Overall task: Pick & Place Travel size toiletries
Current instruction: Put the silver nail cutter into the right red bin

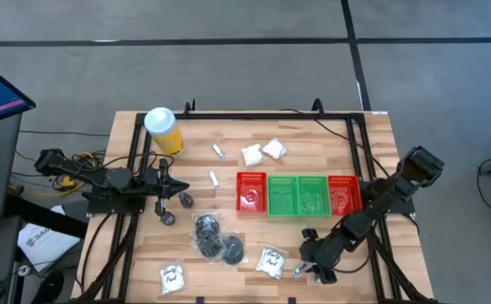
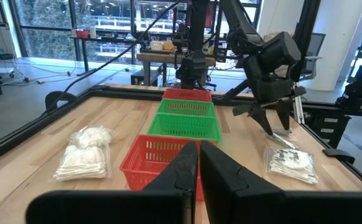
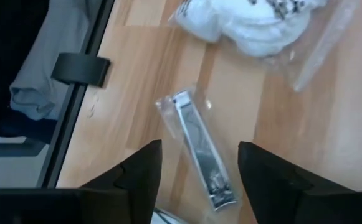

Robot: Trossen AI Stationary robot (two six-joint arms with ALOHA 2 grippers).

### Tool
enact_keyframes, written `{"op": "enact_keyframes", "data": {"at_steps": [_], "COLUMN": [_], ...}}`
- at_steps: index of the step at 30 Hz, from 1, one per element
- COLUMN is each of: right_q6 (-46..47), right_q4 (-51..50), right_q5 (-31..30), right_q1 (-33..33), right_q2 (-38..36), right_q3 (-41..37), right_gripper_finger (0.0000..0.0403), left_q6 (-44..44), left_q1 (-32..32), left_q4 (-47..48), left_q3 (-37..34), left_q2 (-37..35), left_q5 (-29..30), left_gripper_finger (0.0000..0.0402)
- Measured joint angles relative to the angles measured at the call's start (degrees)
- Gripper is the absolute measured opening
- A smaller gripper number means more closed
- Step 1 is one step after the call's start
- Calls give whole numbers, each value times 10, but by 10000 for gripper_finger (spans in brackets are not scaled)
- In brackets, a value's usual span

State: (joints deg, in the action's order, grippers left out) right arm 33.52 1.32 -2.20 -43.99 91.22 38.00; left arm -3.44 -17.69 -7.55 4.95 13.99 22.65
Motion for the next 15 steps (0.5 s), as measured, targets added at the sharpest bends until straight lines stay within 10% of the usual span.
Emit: {"op": "enact_keyframes", "data": {"at_steps": [15], "right_q6": [19], "right_q4": [-11], "right_q5": [-10], "right_q1": [-6], "right_q2": [39], "right_q3": [3], "right_gripper_finger": [151], "left_q6": [0], "left_q1": [0], "left_q4": [-1], "left_q3": [0], "left_q2": [0], "left_q5": [0], "left_gripper_finger": [12]}}
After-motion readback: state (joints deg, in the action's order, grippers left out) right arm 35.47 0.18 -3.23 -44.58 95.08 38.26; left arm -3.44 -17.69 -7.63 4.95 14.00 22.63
